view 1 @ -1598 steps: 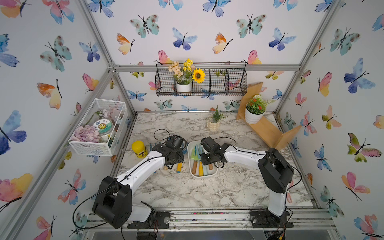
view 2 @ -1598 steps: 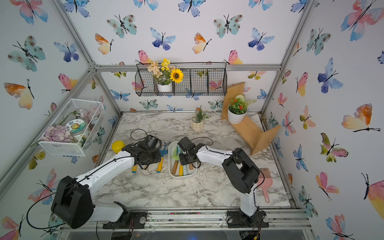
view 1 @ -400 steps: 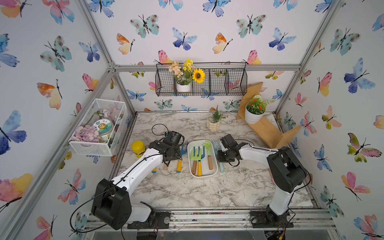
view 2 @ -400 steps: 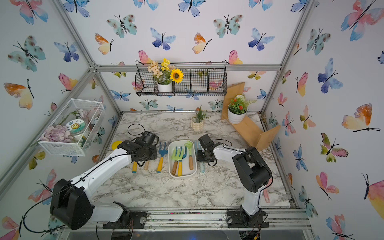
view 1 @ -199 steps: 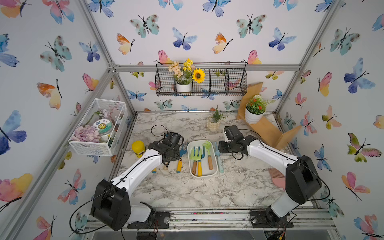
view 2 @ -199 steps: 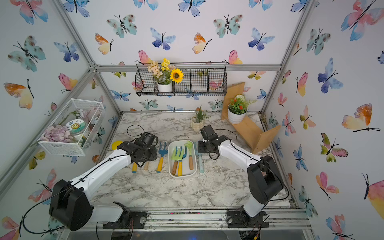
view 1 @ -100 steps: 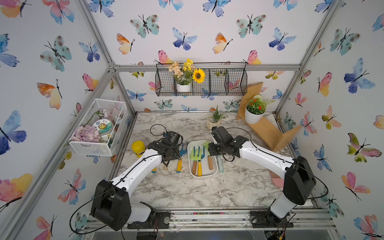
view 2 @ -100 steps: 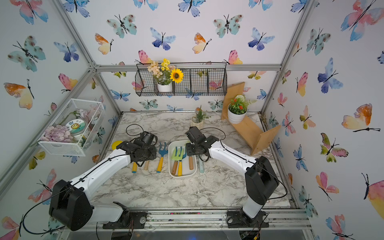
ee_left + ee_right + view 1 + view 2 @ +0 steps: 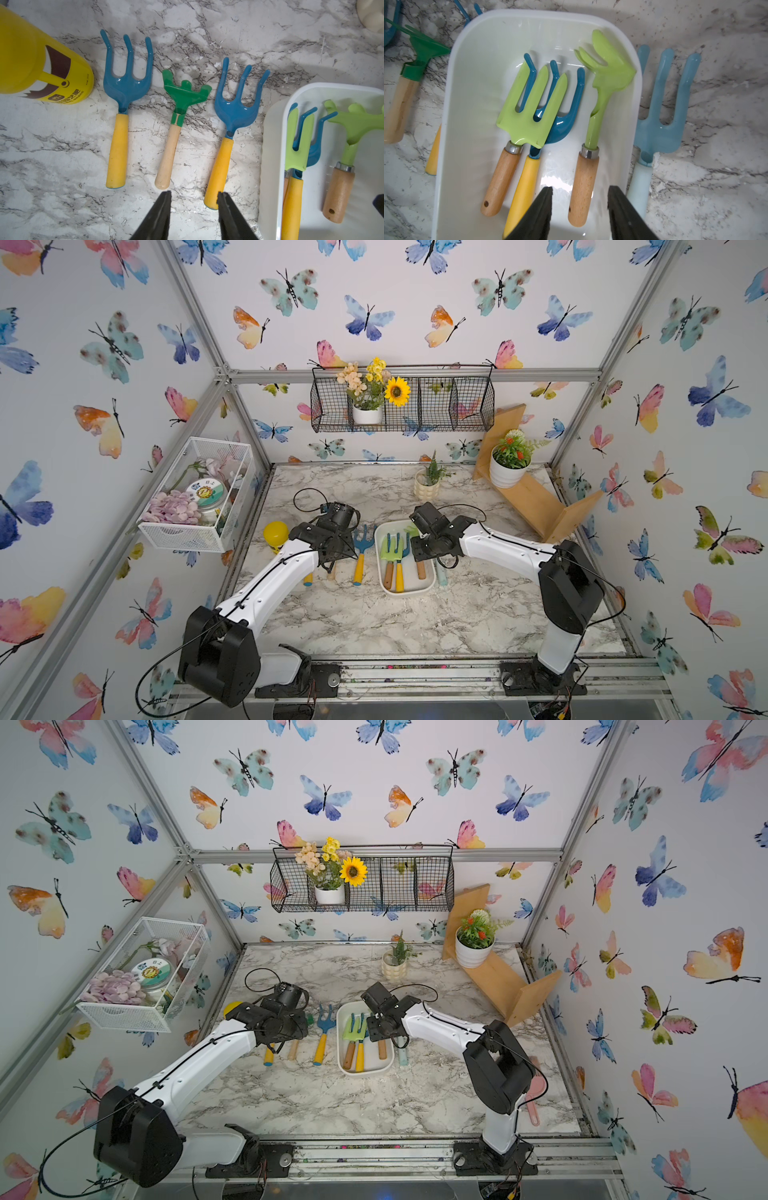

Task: Take the hand rake out of the storage box
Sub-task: Pick up the rake from the storage box.

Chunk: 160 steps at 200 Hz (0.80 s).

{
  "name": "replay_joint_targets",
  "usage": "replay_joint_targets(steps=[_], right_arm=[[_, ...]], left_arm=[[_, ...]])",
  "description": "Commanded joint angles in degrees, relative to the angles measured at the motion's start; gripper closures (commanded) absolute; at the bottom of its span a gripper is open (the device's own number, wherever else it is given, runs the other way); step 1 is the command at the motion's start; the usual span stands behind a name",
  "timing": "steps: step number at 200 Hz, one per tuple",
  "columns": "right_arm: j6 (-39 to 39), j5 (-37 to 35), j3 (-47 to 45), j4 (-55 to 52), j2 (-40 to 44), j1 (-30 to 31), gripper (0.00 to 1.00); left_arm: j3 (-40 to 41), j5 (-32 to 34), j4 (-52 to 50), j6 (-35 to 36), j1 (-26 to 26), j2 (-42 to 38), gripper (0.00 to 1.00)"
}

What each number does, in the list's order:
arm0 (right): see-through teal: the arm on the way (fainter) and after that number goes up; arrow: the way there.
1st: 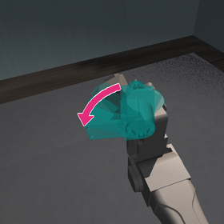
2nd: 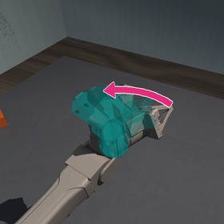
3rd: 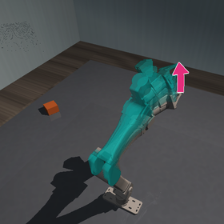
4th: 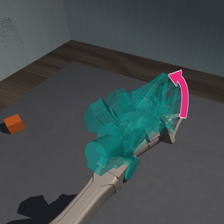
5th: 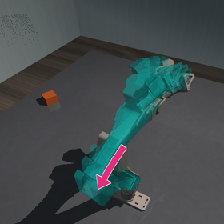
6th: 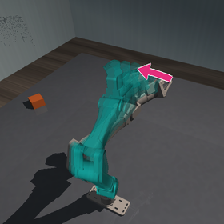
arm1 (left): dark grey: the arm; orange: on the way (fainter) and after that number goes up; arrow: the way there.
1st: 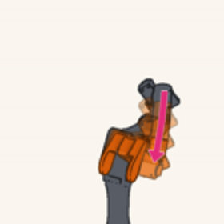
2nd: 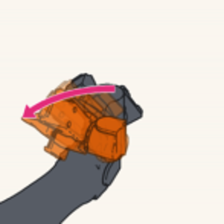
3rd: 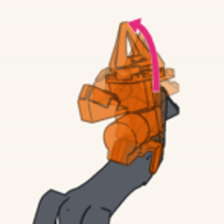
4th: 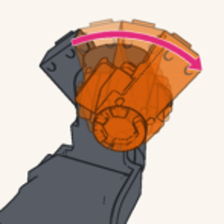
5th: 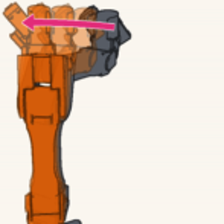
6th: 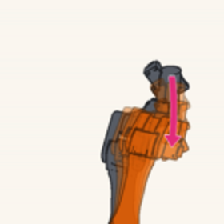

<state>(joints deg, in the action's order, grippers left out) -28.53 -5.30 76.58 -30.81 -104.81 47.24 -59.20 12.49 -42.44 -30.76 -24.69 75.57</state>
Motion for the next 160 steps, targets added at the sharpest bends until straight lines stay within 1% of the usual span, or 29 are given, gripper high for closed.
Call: replay_joint_targets(steps=[1, 46, 86, 116, 160], right_arm=[[-0.6, -0.8, 1.3, 0.4, -1.8, 0.3, 0.5], [-0.9, 0.0, 2.6, 0.6, -4.6, 0.3, 0.52], [-2.5, -3.7, 5.3, -1.7, -7.9, 0.6, 0.52], [-5.1, -7.3, 9.5, -6.0, -11.8, 1.2, 0.52], [-7.8, -8.6, 12.2, -7.7, -15.0, 1.7, 0.52]], left_arm=[[0.8, -1.0, -1.2, 1.0, 0.4, -1.6, 0.58], [0.8, -1.2, -1.2, 1.2, 0.6, -1.6, 0.58], [0.6, -1.5, -0.8, 1.7, 0.7, -1.4, 0.58], [0.1, -1.9, -0.1, 2.3, 0.8, -0.8, 0.58], [-2.2, -1.5, -0.1, 3.8, 1.0, 0.4, 0.58]])
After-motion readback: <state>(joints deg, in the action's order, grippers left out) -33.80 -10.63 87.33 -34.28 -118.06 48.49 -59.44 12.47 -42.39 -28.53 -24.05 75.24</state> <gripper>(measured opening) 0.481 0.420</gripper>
